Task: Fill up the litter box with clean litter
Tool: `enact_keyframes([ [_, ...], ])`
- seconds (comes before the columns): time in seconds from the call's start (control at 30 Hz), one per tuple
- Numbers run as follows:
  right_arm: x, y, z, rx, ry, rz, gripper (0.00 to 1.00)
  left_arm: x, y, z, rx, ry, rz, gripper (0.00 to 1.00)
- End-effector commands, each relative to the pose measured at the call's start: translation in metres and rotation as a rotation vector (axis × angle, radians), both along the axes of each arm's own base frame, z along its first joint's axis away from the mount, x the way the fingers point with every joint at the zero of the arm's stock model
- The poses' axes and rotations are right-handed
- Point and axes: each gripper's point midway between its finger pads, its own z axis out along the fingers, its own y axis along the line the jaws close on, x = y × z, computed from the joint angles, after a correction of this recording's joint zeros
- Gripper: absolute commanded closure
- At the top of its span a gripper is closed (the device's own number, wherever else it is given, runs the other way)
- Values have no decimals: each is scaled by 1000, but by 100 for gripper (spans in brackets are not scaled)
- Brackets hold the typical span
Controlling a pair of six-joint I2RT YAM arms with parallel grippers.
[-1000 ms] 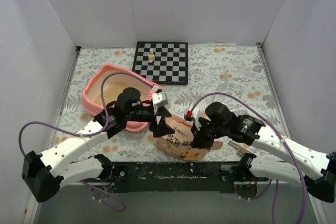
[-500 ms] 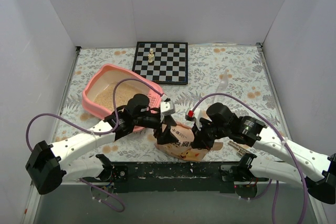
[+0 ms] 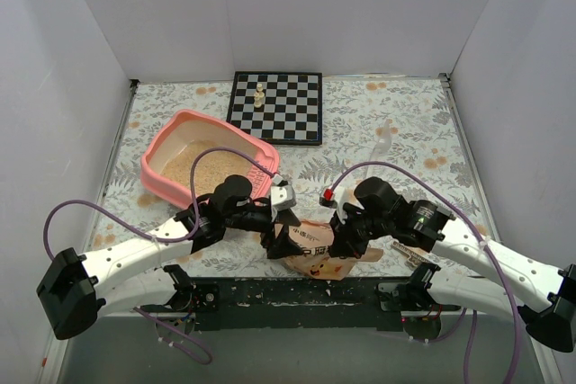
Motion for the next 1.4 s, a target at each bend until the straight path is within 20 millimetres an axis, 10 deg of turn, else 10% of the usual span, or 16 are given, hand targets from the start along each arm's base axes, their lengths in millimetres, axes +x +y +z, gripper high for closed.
enact_keyframes([
  [0.0,6,0,4,5,-4,-30,99,-11,7,-10,42,33,-19,21],
  [0.5,10,-3,6,3,-19,-42,99,-13,-2,-28,96,79,-61,20],
  [0.57,10,-5,8,5,-23,-40,99,-6,-5,-37,124,72,-38,39],
  [0.67,11,-5,6,3,-34,-36,99,3,-7,-44,151,62,-8,97],
  [0.7,13,-5,6,-1,-42,-37,99,9,-8,-43,155,44,18,100],
  [1.03,84,30,49,-37,-249,0,99,64,6,48,-40,-194,355,100],
  [1.17,107,33,59,-67,-353,67,99,77,12,53,-91,-176,470,100],
  [1.37,93,29,23,-97,-307,171,99,71,19,38,-157,-84,527,100],
])
